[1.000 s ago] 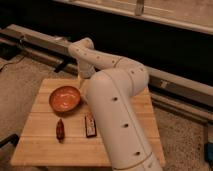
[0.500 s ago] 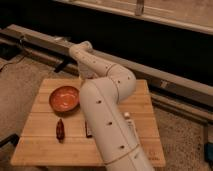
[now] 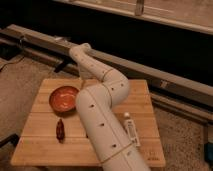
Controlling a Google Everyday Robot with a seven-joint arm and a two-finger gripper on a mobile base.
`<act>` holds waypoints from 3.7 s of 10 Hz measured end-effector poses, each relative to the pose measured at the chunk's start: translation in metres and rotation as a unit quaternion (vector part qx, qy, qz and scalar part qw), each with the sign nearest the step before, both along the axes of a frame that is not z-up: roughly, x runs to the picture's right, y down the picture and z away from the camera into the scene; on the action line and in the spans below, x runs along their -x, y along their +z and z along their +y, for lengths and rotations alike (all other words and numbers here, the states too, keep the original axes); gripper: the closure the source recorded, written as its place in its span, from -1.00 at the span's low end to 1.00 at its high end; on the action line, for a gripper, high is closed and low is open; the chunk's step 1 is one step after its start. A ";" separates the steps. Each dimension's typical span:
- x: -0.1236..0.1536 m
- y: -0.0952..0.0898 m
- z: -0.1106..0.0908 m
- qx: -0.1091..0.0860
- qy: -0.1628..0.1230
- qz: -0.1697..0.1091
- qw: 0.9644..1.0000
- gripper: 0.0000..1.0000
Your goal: Push the ceramic bowl across the table
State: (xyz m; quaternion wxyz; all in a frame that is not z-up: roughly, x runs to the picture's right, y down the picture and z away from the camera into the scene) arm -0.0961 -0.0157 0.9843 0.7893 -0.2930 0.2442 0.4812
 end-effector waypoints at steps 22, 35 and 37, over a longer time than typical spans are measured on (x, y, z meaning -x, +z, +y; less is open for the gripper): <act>0.072 -0.047 0.039 0.032 -0.108 -0.106 0.988 -0.60; 0.042 -0.010 0.032 0.038 -0.060 -0.055 0.996 -0.60; 0.045 -0.012 0.035 0.037 -0.071 -0.062 0.995 -0.60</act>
